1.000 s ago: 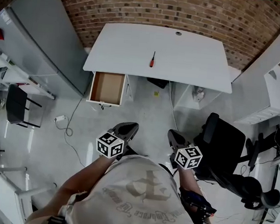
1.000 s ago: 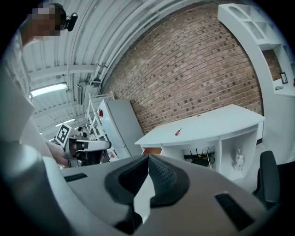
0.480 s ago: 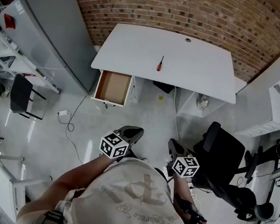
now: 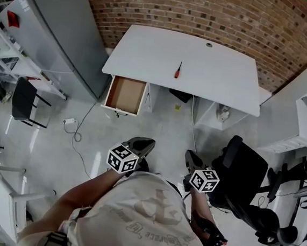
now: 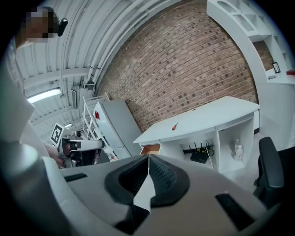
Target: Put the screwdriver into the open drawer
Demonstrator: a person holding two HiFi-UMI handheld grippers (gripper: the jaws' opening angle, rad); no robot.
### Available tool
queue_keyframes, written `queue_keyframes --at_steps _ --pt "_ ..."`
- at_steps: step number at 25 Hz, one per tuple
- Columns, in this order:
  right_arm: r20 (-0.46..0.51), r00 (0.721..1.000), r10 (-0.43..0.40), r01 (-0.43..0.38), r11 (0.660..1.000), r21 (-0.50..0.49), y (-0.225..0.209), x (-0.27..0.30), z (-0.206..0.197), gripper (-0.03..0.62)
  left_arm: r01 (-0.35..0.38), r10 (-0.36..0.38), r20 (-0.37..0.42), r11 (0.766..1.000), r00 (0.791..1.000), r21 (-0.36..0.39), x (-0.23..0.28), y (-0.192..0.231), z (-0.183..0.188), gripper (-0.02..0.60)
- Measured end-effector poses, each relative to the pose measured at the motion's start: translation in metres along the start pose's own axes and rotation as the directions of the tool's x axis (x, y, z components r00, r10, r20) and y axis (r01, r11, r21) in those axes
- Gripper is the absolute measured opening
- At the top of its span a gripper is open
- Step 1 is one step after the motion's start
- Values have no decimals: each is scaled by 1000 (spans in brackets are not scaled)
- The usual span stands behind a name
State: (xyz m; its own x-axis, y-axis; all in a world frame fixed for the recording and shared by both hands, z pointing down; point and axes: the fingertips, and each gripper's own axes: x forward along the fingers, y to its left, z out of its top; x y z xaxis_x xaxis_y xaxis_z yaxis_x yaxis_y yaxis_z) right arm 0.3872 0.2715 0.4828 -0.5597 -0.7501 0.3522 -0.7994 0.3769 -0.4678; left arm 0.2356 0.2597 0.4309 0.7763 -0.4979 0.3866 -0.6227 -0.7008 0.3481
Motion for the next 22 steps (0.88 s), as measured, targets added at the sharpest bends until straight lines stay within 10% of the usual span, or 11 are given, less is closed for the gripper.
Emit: queue_keyframes --at_steps 22 --pt "-56 996 -72 74 997 18 8 84 20 23 46 -46 -7 998 999 -49 8 94 21 20"
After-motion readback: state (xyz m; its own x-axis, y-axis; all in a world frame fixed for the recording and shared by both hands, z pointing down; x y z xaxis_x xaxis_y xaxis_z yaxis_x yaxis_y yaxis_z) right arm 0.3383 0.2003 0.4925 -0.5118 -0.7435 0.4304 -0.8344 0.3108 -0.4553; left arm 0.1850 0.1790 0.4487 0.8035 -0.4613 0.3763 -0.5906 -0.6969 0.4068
